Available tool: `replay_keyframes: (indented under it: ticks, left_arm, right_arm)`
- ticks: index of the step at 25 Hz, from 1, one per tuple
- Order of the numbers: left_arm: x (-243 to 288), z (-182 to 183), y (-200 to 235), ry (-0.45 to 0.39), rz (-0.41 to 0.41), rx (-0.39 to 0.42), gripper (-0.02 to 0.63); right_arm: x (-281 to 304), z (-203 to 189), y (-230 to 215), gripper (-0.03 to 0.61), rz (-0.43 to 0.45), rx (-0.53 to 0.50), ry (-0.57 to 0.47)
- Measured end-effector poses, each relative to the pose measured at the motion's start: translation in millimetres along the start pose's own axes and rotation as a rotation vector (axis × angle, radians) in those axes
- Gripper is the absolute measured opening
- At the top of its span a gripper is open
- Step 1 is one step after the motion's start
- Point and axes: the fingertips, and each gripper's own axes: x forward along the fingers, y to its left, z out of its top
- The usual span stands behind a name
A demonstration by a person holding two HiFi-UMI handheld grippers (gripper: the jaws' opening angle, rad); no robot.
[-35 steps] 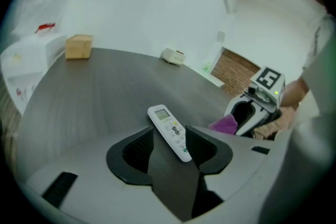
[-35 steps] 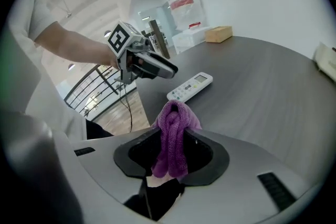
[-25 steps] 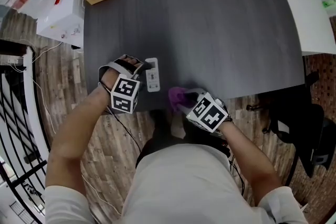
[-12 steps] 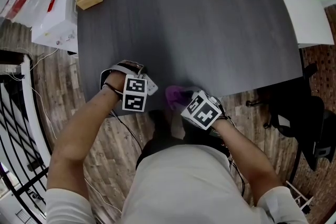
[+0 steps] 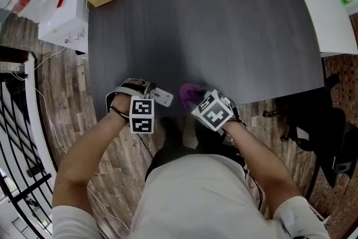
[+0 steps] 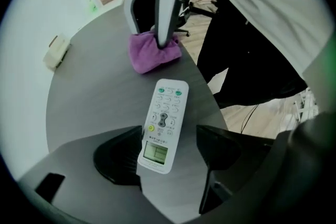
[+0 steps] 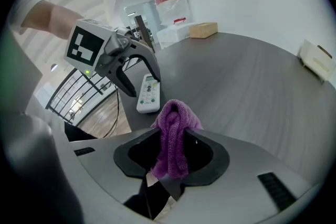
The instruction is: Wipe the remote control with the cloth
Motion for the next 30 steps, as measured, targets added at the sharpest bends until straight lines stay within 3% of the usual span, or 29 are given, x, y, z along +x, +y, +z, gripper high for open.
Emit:
replay_keyframes:
  ticks: [4,7,10,12,15,21,26,30]
  left_arm:
    - [-3.3,-4.5,-4.1,-0.041,-0.004,0.019,0.318]
    - [0.9,-7.3,-1.3,-0.03,0.008,0.076,0.318]
    - [5.6,-8.0,-0.3,-0.015,-0.03,0.104,0.318]
    - [6.5,-10.2,-1.0,-0.006,-0.066,0.05,0.313]
    - [6.5,-15.9,-6.3,0.012,-0.105,-0.08,0.254]
    - [6.9,-20.6,-6.4,0.011,-0.073,-0.292,0.227]
    - [7.3,-23.4,-6.7,0.034,-0.077,-0.361,0.227]
    - [6.9,-27.2,-5.3,0.031,-0.083,-0.443,0.227]
  right_arm:
    - [0.5,-0.7,-1.0,0.129,0.006,0.006,0.002]
    - [-0.2,-1.4,-1.0,0.129,-0.002,0.002,0.003]
    - [0.6,-0.9,-1.0,0.129,-0.016,-0.001,0.002]
    - [2.3,1.4,-0.2,0.129,-0.027,0.01,0.002]
    - [9.8,11.6,10.9,0.129,-0.023,0.024,-0.008]
    - [22.0,24.4,31.8,0.129,-0.007,0.013,-0.032]
    - [11.6,18.9,56.9,0.128,0.074,-0.039,-0.029]
    - [0.1,12.2,89.8,0.127,0.219,-0.089,-0.033]
